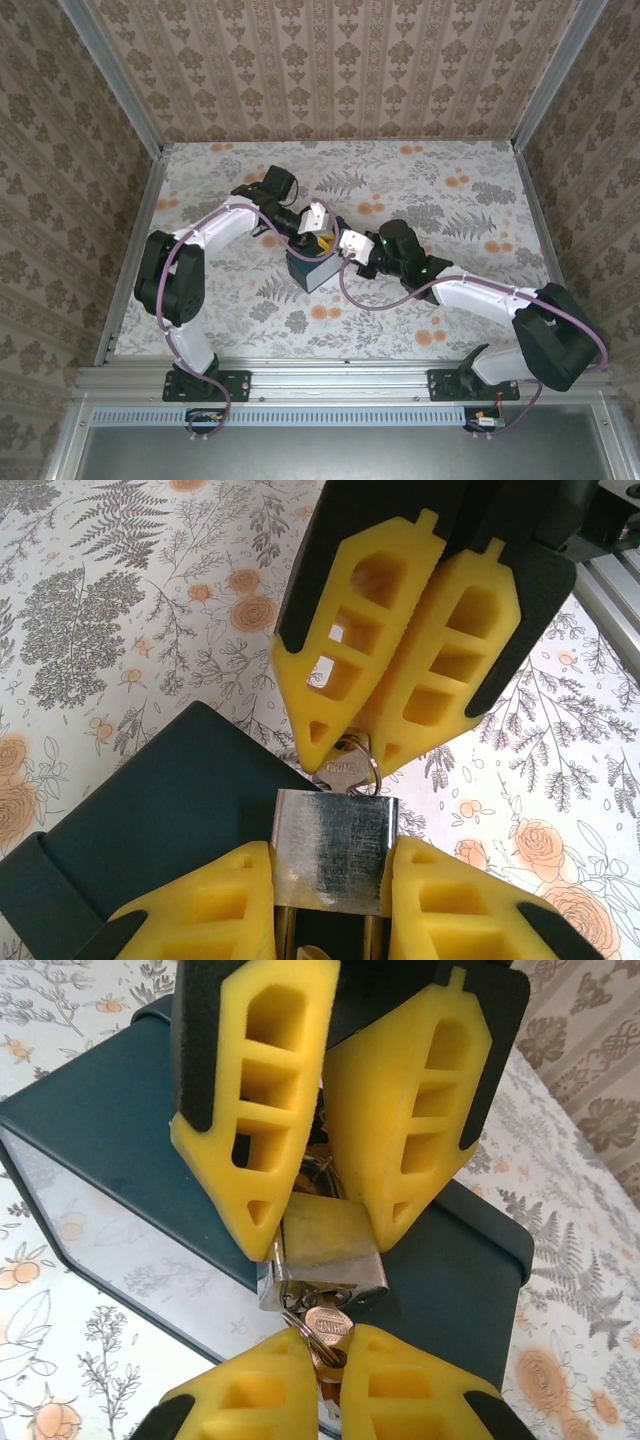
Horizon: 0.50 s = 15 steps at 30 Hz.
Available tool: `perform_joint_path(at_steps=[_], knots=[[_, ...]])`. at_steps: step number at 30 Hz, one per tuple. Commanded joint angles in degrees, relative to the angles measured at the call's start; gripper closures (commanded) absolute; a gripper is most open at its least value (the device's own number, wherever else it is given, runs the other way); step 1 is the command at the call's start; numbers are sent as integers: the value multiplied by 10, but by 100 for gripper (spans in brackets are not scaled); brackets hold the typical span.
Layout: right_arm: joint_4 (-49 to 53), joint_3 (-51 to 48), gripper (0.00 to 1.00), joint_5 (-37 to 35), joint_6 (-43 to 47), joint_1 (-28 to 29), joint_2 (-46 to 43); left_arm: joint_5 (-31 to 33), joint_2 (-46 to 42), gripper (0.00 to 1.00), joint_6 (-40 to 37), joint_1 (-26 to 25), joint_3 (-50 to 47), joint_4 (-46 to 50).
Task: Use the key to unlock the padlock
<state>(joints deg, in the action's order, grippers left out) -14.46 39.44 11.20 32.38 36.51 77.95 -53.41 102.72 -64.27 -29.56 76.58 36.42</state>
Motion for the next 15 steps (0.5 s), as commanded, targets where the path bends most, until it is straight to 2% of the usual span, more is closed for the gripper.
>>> perform_joint_path(at_steps=[1,9,15], knots=[[50,37,100,77,-60,-2,-6,-30,6,88,-9,-3,-2,8],[114,71,100,141,-165,-4,14,-31,6,88,-6,-6,0,1],[124,94,100,178,-236,-22,51,-30,7,88,-4,-8,1,-2]])
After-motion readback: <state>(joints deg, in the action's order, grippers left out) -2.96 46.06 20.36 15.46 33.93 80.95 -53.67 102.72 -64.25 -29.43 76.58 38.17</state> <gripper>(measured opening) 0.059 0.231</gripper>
